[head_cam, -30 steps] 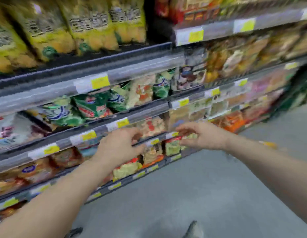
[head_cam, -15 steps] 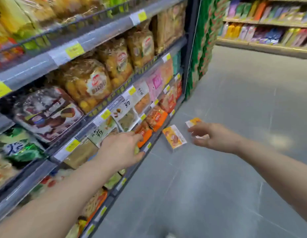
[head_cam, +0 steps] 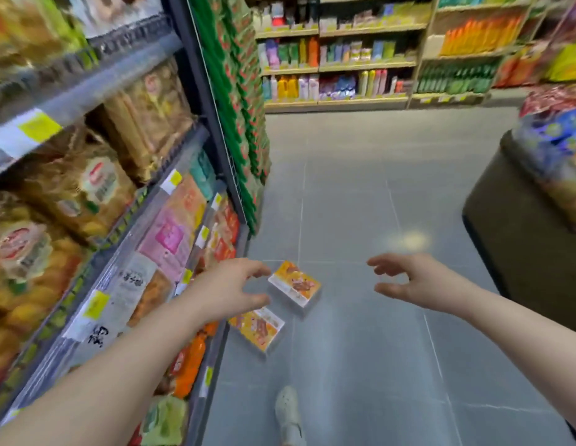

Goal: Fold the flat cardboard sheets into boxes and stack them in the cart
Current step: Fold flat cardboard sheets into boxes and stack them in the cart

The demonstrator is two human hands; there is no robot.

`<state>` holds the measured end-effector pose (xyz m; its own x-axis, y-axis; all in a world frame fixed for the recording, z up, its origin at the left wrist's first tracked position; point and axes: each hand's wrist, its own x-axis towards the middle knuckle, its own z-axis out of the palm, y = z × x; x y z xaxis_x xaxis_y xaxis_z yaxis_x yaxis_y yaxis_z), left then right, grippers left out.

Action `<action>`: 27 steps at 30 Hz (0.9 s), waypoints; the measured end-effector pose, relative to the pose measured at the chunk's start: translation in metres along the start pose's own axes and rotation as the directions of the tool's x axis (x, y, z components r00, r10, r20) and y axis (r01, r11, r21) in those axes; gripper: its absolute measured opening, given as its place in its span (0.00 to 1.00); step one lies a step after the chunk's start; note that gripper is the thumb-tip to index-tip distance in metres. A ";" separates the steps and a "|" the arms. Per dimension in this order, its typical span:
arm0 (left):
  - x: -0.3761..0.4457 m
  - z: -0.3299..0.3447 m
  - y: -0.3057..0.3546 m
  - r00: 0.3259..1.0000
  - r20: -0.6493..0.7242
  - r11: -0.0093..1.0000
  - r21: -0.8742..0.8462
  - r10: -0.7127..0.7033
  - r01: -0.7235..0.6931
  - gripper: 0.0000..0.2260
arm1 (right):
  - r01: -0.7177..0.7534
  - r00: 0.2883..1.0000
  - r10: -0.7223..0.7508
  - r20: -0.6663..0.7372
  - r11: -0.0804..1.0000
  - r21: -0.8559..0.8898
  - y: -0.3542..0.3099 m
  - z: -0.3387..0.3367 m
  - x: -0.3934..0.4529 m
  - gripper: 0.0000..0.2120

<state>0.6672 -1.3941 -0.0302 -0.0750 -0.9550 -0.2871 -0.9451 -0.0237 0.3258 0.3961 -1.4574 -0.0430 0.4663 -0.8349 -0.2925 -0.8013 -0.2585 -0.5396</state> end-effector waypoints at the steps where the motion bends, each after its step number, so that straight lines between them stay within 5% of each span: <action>1: 0.025 -0.009 -0.010 1.000 0.002 0.999 0.027 0.027 -0.027 0.22 | -0.025 1.000 0.025 -0.009 1.000 0.012 0.001 -0.008 0.018 0.20; 8: 0.146 -0.055 -0.068 0.995 0.019 0.967 0.236 0.100 -0.101 0.22 | -0.130 0.991 0.129 -0.037 0.991 -0.023 0.008 -0.043 0.119 0.22; 16: 0.259 -0.058 -0.084 0.996 0.044 0.988 0.127 0.078 -0.083 0.20 | -0.223 0.974 0.224 0.022 0.974 -0.043 0.047 -0.054 0.208 0.21; 27: 0.383 -0.038 -0.080 0.988 0.136 0.997 0.045 -0.067 0.061 0.20 | -0.194 0.939 0.204 0.277 0.979 -0.060 0.130 -0.074 0.353 0.21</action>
<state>0.7264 -1.7691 -0.1319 -0.0539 -0.9022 -0.4280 -0.9613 -0.0691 0.2666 0.4289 -1.8216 -0.1573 0.3786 -0.7022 -0.6030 -0.8978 -0.1202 -0.4237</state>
